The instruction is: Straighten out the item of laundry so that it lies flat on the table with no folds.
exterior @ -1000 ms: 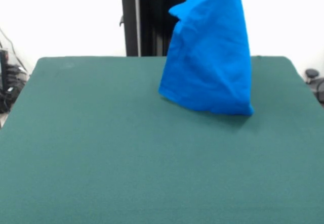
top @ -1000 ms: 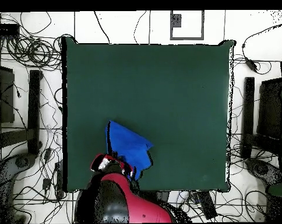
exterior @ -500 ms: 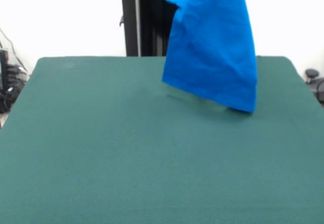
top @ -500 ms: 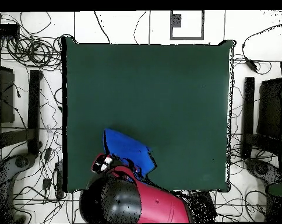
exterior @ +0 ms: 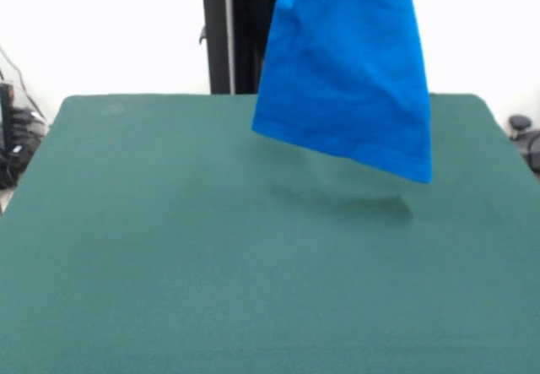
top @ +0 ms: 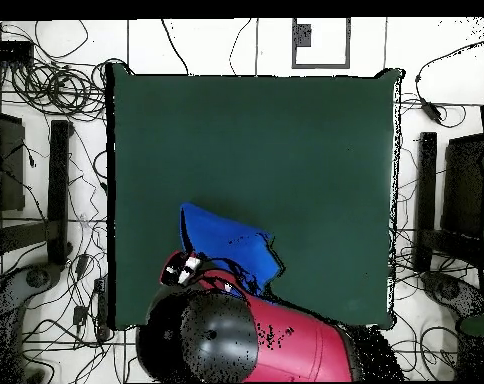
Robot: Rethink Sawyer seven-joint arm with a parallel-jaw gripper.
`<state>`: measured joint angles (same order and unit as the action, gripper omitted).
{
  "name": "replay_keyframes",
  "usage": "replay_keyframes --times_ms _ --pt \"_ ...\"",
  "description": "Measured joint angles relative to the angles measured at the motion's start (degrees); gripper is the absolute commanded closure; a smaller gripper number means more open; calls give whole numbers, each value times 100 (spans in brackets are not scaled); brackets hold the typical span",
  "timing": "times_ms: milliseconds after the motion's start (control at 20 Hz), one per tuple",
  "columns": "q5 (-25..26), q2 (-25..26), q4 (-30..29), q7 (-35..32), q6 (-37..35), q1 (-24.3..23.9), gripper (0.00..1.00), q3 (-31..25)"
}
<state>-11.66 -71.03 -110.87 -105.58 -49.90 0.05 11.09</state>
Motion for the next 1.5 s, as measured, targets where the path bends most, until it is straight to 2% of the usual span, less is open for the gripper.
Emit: replay_keyframes --times_ms 350,1500 --pt "24 1 242 -14 -14 107 100 66" --pt "23 -19 205 -15 128 116 100 256"
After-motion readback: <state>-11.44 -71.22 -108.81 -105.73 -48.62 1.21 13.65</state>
